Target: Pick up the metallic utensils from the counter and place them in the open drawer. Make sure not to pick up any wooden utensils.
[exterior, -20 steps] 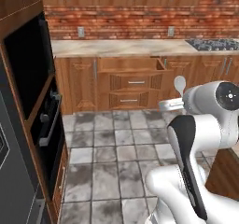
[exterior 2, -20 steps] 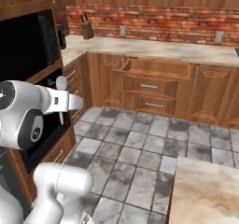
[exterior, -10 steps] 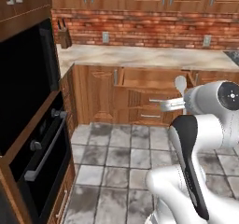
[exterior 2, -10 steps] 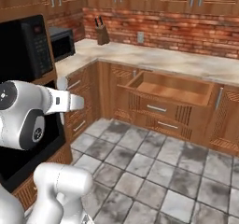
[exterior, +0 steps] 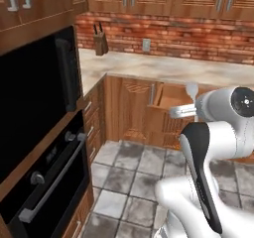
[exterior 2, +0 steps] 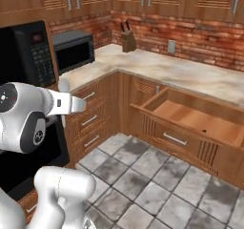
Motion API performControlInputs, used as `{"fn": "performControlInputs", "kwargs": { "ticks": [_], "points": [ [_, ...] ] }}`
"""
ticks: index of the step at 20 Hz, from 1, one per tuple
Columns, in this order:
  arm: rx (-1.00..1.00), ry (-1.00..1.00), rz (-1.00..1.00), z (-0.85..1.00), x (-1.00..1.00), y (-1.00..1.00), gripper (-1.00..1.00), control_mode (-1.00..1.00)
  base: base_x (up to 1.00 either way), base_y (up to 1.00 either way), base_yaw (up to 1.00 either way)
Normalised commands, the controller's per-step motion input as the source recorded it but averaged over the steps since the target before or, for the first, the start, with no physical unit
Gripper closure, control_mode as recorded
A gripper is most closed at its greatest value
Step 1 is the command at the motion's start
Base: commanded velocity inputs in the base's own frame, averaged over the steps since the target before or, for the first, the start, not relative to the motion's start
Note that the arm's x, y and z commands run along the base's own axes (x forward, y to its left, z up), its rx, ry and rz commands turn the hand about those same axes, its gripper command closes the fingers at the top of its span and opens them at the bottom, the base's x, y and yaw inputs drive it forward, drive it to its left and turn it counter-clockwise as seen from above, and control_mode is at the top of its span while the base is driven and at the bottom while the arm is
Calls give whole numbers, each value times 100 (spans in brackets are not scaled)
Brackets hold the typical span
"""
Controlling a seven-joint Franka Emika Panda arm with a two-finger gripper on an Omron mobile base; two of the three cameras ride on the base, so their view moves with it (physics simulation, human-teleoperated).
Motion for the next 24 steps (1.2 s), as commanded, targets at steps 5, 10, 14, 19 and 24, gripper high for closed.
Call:
{"fn": "performControlInputs", "kwargs": {
  "ticks": [5, 10, 14, 19, 24],
  "points": [
    [0, 0, 0, 0, 0, 0, 100, 100, 100, -67, 39],
    [0, 0, 0, 0, 0, 0, 100, 100, 74, -88, 30],
    [0, 0, 0, 0, 0, 0, 100, 100, -1, -100, 25],
    [0, 0, 0, 0, 0, 0, 100, 100, -91, -100, 26],
    [0, 0, 0, 0, 0, 0, 100, 100, -39, -100, 33]
  ]
}}
